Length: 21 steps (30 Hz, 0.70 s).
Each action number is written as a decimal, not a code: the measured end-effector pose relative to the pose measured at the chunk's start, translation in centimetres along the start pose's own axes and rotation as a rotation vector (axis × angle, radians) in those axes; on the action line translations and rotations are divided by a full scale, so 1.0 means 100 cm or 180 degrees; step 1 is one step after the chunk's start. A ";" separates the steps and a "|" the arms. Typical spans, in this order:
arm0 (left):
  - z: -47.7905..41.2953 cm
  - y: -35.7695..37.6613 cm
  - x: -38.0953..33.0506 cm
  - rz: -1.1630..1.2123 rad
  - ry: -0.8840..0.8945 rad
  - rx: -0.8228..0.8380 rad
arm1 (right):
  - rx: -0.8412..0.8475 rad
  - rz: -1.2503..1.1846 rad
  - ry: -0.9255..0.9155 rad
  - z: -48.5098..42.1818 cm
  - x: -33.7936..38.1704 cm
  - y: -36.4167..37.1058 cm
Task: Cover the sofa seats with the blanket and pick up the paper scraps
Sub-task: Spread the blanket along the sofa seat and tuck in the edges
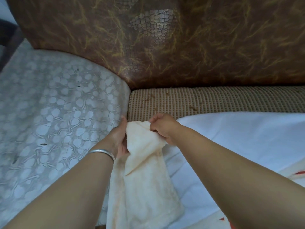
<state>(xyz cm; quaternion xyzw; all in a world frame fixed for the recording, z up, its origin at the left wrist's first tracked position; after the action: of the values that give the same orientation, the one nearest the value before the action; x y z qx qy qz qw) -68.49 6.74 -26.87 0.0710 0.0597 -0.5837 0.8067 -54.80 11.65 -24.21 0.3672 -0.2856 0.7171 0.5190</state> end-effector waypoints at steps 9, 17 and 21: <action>0.002 0.001 -0.003 0.0506 0.0454 0.0146 | -0.0176 -0.0066 0.0026 0.005 0.005 -0.004; 0.004 -0.012 -0.014 0.1003 0.0507 -0.0239 | -0.0004 0.0240 -0.0028 0.001 0.015 0.001; -0.005 -0.008 -0.019 0.0340 0.0353 -0.0196 | 0.0238 0.0421 0.0012 -0.002 0.007 0.009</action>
<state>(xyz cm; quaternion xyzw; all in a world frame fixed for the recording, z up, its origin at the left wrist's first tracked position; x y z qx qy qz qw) -69.83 8.36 -27.09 0.0814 0.1185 -0.5328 0.8339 -55.83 11.89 -23.76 0.3653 -0.2812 0.7607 0.4569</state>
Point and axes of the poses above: each hand's wrist, its own z-axis away from the middle knuckle, its own y-axis out of the palm, x = y × z, the point moved 10 cm from there along -z, towards the middle knuckle, and after that the axes turned 13 degrees about -y, right-handed, at the moved point
